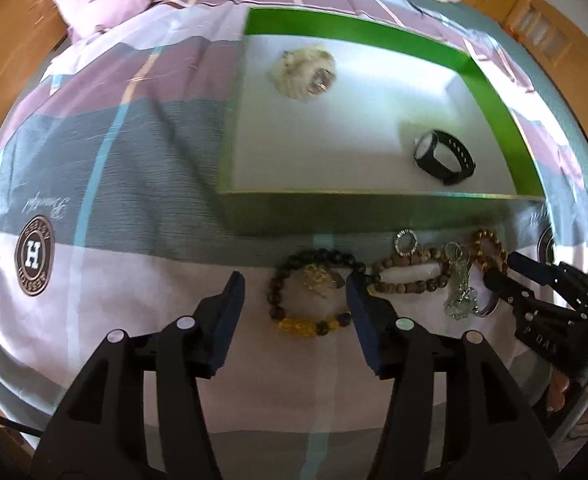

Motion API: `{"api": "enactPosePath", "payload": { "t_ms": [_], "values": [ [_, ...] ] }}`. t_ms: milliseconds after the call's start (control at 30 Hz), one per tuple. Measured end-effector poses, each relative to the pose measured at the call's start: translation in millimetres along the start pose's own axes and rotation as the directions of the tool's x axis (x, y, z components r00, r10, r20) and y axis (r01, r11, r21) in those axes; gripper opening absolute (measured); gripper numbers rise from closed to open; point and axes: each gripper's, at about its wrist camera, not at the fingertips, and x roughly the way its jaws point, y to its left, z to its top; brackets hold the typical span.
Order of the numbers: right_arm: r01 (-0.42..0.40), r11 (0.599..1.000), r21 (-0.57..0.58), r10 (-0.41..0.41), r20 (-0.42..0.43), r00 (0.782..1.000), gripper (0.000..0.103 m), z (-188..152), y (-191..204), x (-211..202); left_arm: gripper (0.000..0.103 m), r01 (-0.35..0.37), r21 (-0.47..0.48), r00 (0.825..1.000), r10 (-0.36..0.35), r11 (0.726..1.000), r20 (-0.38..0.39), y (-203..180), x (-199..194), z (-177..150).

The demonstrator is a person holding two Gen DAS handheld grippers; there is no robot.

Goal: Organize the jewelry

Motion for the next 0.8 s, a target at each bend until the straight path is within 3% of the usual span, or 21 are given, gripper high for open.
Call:
{"api": "enactPosePath", "payload": {
  "t_ms": [33, 133, 267, 467, 500, 600, 800],
  "values": [
    [-0.004, 1.0, -0.017, 0.004, 0.002, 1.0, 0.014, 0.0, 2.5, 1.2, 0.055, 0.002, 0.007, 1.0, -0.002, 1.0, -0.004, -1.9, 2.6, 0.7],
    [-0.025, 0.997, -0.075, 0.026, 0.023, 0.999, 0.006, -0.1, 15.8, -2.8, 0.055, -0.004, 0.019, 1.0, 0.004, 1.0, -0.016, -5.7, 9.2, -0.1],
    [-0.068, 0.997, -0.049, 0.071, 0.067, 0.995, 0.006, 5.4, 9.9, -16.8, 0.053, -0.016, 0.019, 1.0, 0.016, 1.0, -0.022, -4.5, 14.6, -0.2],
    [-0.077, 0.993, 0.084, 0.068, 0.1, 0.993, 0.006, 10.9, -24.7, -30.2, 0.042, -0.026, 0.025, 0.999, 0.027, 0.999, -0.039, -7.9, 23.9, 1.2],
    [-0.073, 0.992, 0.103, 0.063, 0.094, 0.994, 0.007, 10.7, -29.5, -29.0, 0.041, -0.026, 0.024, 0.999, 0.026, 0.999, -0.041, -8.5, 25.6, 1.1],
    [-0.048, 0.99, 0.136, 0.039, 0.069, 0.997, 0.026, 11.9, -34.3, -23.7, 0.041, -0.026, 0.021, 0.999, 0.026, 0.999, -0.034, -10.1, 27.6, 2.2],
    [0.034, 0.992, 0.124, -0.035, 0.006, 0.999, 0.028, 4.8, -31.3, -3.0, 0.041, -0.018, 0.012, 1.0, 0.018, 1.0, -0.014, -9.8, 30.2, 4.3]
  ]
}}
